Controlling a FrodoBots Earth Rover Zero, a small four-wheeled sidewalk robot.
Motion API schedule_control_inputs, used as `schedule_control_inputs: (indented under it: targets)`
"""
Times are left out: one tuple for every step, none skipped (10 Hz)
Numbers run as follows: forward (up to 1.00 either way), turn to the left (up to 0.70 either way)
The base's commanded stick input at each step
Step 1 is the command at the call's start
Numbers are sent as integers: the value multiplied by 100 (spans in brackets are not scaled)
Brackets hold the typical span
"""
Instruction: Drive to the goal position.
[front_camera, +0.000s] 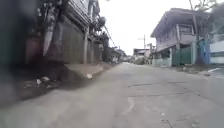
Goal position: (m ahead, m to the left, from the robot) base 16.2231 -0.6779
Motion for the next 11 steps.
schedule_control_inputs:
  targets:
    - [100,-2]
    - [100,-12]
    - [100,-31]
    - [100,-40]
    - [100,-40]
    - [100,-40]
    - [100,-19]
    - [100,0]
    - [100,0]
    - [100,0]
    - [100,0]
